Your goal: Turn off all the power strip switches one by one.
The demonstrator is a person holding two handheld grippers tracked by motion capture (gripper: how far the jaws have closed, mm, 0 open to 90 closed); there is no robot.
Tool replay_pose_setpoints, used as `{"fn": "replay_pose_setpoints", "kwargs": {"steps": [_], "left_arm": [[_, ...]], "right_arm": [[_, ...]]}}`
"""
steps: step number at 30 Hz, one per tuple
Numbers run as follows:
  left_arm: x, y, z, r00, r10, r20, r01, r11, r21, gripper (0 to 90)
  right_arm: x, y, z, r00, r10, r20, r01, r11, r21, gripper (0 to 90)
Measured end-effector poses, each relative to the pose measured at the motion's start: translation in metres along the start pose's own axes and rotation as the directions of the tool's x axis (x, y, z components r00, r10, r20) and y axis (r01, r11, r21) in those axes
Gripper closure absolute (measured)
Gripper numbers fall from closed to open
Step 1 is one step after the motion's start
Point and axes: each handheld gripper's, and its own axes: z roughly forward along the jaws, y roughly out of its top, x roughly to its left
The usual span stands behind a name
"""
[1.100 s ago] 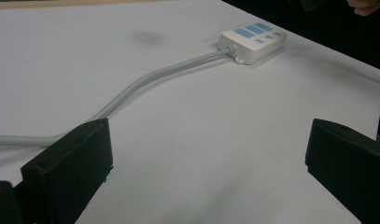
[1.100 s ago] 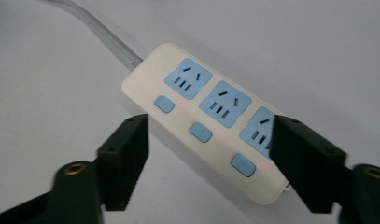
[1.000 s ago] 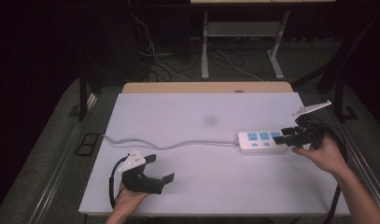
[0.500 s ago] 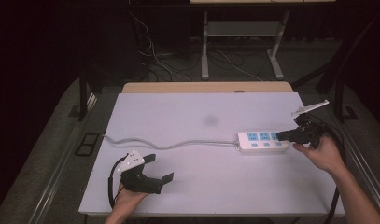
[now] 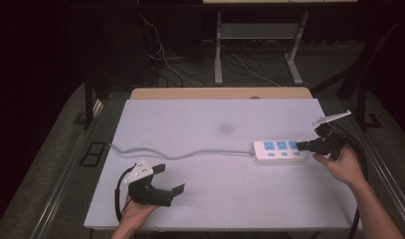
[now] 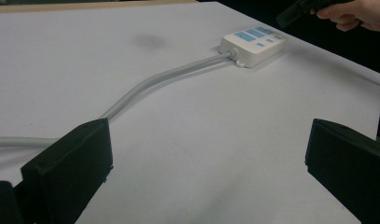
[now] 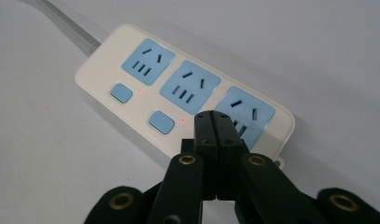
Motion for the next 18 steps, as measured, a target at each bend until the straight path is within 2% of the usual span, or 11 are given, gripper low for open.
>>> {"fn": "replay_pose_setpoints", "kwargs": {"steps": [13,18], "left_arm": [[0.001,0.000,0.000,1.0000,-0.002,-0.002,0.002,1.0000,-0.001,0.0],[0.001,0.000,0.000,1.0000,-0.001,-0.001,0.001,1.0000,0.000,0.0]], "right_arm": [[-0.004,-0.007,0.014,0.9999,0.009,-0.012,-0.009,0.9999,0.014,89.7],[-0.005,-0.009,0.014,0.9994,0.023,-0.024,-0.023,0.9997,0.006,89.7]]}}
